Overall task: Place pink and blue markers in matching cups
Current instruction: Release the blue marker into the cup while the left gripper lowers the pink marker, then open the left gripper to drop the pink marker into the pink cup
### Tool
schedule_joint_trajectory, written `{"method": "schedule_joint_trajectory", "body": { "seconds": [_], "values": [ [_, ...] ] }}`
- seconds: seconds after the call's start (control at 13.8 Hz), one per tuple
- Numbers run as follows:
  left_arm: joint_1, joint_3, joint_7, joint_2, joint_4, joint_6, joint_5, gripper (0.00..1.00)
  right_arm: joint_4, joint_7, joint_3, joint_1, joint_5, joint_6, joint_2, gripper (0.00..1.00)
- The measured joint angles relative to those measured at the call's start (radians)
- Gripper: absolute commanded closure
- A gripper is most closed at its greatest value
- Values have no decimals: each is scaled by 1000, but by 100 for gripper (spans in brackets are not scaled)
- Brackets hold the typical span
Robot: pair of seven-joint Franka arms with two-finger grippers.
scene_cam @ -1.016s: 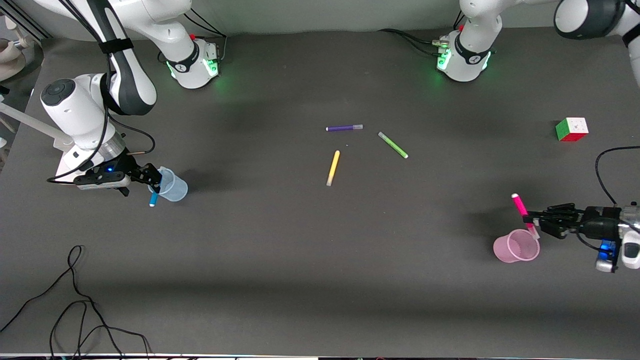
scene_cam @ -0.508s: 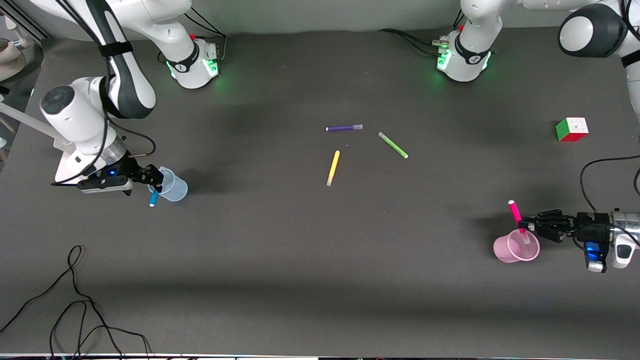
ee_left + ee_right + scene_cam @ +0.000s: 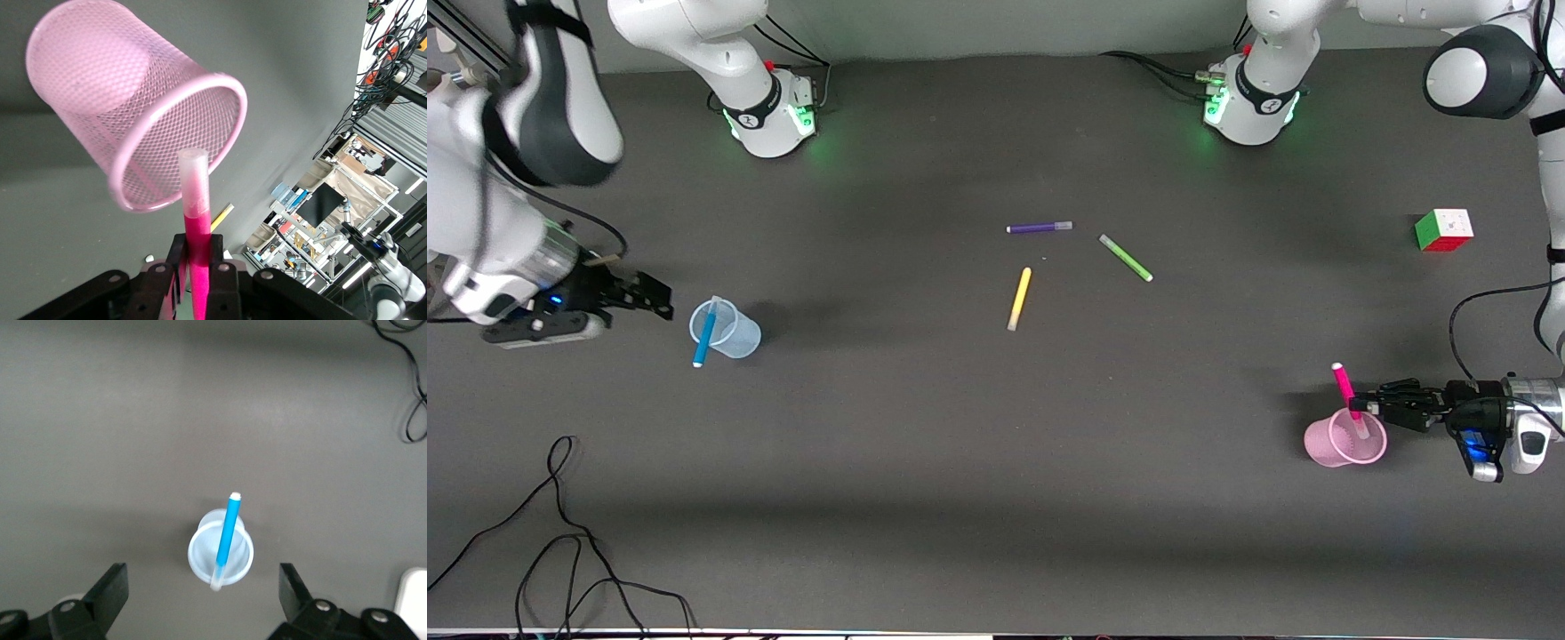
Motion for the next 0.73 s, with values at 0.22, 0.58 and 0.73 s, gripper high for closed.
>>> {"method": "schedule_joint_trajectory", "body": {
  "seconds": [0.22,0.58,0.73],
  "values": [
    [6,-1,20,10,1,1,-23,100,97,29,35,1,0,-122,-38,0],
    [14,-1,86,22,7,1,-27,0,101,30,29,-8,0,-174,-101,0],
    [14,-2,131,22,9,5,-27,0,95,30,25,-10,0,-182,-102,0]
  ]
}}
